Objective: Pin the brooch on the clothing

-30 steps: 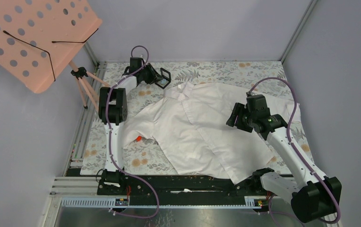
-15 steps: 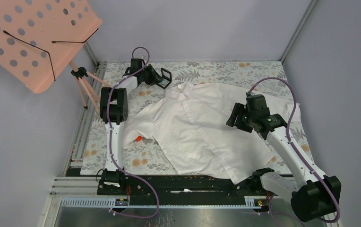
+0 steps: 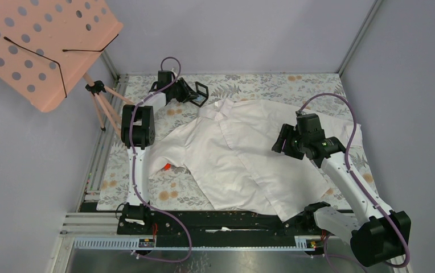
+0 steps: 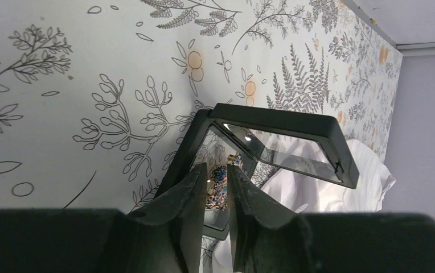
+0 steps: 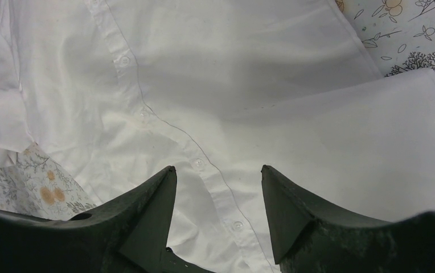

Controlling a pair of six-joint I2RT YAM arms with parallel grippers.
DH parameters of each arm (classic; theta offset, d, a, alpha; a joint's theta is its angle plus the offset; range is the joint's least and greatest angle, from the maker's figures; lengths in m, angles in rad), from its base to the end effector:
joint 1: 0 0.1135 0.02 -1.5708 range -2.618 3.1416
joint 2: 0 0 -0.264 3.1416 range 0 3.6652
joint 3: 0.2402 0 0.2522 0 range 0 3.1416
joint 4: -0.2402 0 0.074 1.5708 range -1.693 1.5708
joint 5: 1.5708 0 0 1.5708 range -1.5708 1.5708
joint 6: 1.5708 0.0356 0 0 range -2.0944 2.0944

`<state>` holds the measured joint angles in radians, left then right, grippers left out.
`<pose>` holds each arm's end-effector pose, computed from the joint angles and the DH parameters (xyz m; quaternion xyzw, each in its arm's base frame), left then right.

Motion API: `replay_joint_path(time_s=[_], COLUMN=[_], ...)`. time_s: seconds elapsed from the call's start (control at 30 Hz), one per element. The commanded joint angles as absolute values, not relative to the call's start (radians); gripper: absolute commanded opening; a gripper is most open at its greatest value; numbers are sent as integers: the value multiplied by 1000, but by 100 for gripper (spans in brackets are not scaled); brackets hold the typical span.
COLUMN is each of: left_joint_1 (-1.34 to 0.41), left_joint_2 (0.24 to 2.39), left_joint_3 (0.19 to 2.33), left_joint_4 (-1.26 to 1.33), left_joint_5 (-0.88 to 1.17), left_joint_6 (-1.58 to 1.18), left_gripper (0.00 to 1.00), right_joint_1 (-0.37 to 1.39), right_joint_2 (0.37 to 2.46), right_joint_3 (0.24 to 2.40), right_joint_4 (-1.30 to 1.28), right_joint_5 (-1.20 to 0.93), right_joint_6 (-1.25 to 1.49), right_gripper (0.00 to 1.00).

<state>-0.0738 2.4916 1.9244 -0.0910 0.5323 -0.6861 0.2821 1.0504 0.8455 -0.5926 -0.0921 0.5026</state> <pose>0.5490 -0.0587 0.1282 -0.1505 0.8607 -0.3769 0.3072 0.2077 0.0636 0.2731 0.0846 0.9215 0.1834 0.3318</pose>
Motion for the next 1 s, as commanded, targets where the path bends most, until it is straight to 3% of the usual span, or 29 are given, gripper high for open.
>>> replay_joint_path(time_s=[0.0, 0.17, 0.33, 0.53, 0.87, 0.97], left_joint_1=[-71, -72, -72, -72, -88, -126], left_joint_2=[2496, 2490, 2467, 2405, 1978, 1851], left_joint_3=[1960, 1956, 1927, 1849, 1375, 1302], left_joint_4=[-40, -27, -4, 97, 404, 360], left_joint_5=[584, 604, 634, 657, 547, 502], left_joint_6=[-678, -665, -656, -653, -572, -484], left_gripper=[25, 16, 13, 0, 0, 0], right_joint_1=[282, 283, 282, 281, 282, 282], right_joint_2=[1054, 1058, 1056, 1048, 992, 969], right_joint_3=[871, 870, 870, 878, 941, 947], right_joint_4=[-589, -590, -593, -605, -666, -668], right_joint_5=[-103, -104, -101, -87, -57, -71], right_joint_6=[505, 503, 503, 498, 445, 441], right_gripper=[64, 63, 63, 62, 64, 64])
